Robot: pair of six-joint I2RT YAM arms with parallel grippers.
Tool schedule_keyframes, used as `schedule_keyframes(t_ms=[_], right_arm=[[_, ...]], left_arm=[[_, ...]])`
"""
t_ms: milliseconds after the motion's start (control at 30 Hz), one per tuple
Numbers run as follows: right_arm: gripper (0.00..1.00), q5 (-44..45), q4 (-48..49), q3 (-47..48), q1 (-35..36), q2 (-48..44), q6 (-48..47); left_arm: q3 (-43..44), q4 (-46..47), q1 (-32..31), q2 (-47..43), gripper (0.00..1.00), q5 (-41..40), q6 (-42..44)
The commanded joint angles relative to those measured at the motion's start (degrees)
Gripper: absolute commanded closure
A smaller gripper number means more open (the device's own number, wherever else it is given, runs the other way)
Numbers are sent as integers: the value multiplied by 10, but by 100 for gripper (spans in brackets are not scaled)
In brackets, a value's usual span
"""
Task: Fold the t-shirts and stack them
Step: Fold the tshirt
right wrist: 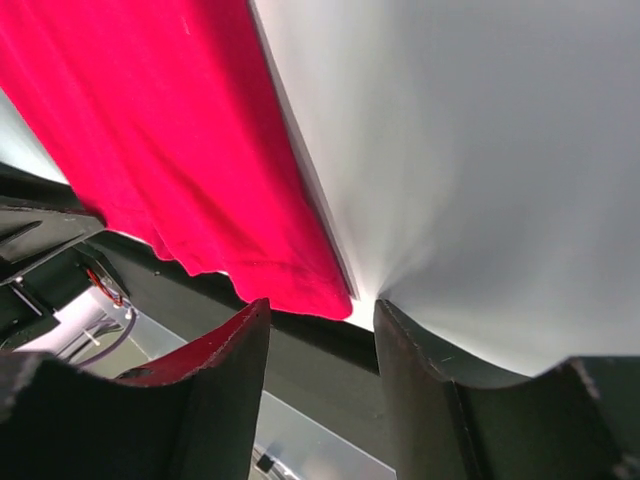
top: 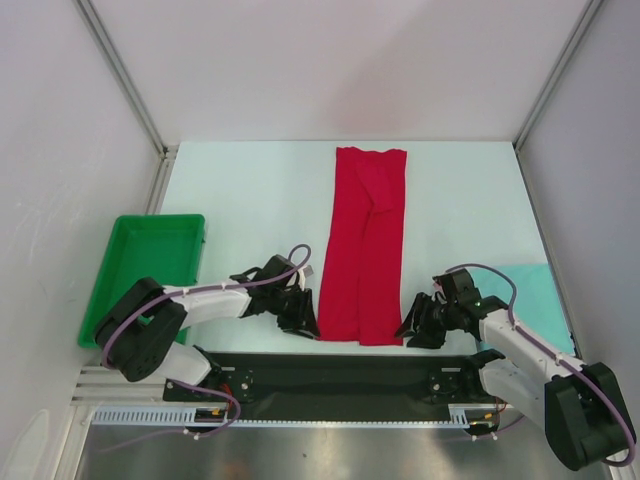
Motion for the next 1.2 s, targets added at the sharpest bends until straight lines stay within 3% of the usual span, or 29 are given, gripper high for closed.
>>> schedule_keyframes(t_ms=[0, 133, 233, 333, 367, 400, 433, 667, 833, 1167], right_arm=[[49, 2, 37, -15, 2, 15, -12], [51, -6, 62, -25, 2, 43, -14], [60, -14, 75, -33, 2, 53, -20], [76, -14, 66, -32, 2, 50, -30], [89, -15, 61, -29, 2, 41, -32], [96, -18, 45, -17, 2, 35, -33], [100, -20, 35, -10, 2, 30, -33], [100, -20, -34, 119, -44, 22, -47], [100, -48, -29, 240, -105, 149, -98], [100, -62, -19, 487, -146, 416, -143]], left_arm=[[4, 8, 3, 17, 67, -15, 18], [7, 7, 4, 18, 72, -19, 16], [8, 6, 4, 19, 76, -20, 13], [9, 12, 4, 20, 88, -16, 4], [11, 11, 4, 20, 93, -13, 2], [14, 10, 3, 18, 100, -7, -7], [17, 10, 3, 17, 100, -3, -14], [124, -11, 5, 3, 100, -12, -65], [257, -30, 36, 70, 100, -36, -74], [482, -67, 145, 266, 100, 16, -33]])
